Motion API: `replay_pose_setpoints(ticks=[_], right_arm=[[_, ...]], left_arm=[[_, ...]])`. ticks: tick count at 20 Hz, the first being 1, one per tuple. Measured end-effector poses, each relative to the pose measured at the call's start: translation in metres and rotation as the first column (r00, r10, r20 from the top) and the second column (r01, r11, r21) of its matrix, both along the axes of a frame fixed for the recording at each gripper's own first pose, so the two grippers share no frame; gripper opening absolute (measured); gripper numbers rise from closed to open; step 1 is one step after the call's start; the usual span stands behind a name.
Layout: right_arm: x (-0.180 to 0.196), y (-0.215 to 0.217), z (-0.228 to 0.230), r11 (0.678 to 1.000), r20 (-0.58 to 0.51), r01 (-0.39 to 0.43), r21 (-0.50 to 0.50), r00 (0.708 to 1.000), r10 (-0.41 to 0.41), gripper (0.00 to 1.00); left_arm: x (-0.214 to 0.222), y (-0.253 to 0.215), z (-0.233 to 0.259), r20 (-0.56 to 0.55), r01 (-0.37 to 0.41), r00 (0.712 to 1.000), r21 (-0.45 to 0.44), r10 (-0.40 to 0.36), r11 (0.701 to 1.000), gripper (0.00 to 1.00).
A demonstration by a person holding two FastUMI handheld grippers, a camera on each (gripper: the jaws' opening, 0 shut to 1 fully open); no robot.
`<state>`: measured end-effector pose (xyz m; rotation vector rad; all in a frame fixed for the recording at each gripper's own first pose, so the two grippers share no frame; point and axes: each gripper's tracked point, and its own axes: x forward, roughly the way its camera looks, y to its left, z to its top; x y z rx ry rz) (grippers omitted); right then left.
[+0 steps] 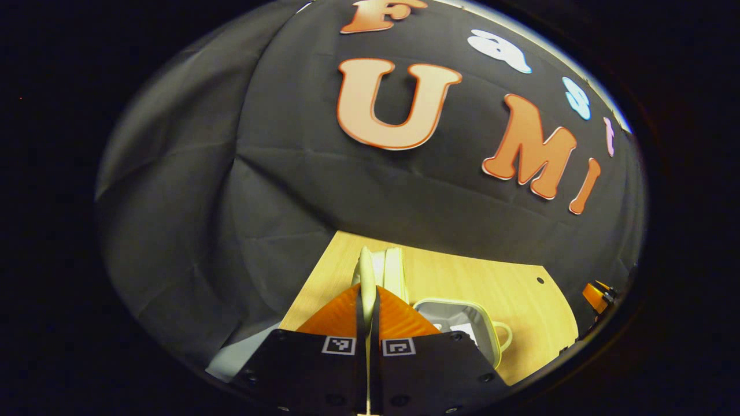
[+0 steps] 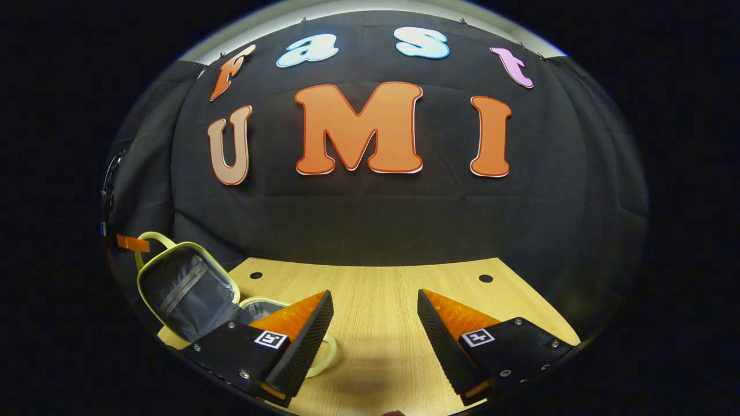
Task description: First open the suitcase, pack the skin care products into it, and then close the suitcase.
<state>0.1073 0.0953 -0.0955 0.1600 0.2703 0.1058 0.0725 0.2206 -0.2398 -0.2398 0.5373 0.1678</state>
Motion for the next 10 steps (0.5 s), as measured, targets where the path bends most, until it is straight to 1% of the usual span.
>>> replay_pose_setpoints(ticks=[1,2,5,9,10], right_arm=[[-0.001,-0.002,0.0,1.0,0.004,-0.013,-0.001,1.0,0.013,0.94],[-0.003,-0.005,-0.001,1.0,0.006,-0.019,-0.006,1.0,0.019,0.94],[-0.005,-0.013,-0.004,0.999,0.015,-0.046,-0.007,0.999,0.046,0.94],[-0.005,-0.025,-0.002,0.999,0.022,-0.053,0.01,0.998,0.053,0.94],[-0.005,-0.027,-0.003,0.998,0.021,-0.059,0.013,0.998,0.058,0.94]], left_arm=[[0.0,-0.014,0.008,0.011,0.018,1.0,0.012,-0.018,1.0,0.03],[0.003,-0.032,0.014,0.013,0.052,0.999,0.012,-0.052,0.999,0.02],[0.012,-0.077,0.026,0.021,0.109,0.994,0.034,-0.11,0.993,0.02],[0.017,-0.13,0.036,0.038,0.165,0.986,-0.005,-0.164,0.986,0.02],[0.019,-0.142,0.033,0.033,0.184,0.982,-0.01,-0.183,0.983,0.02]])
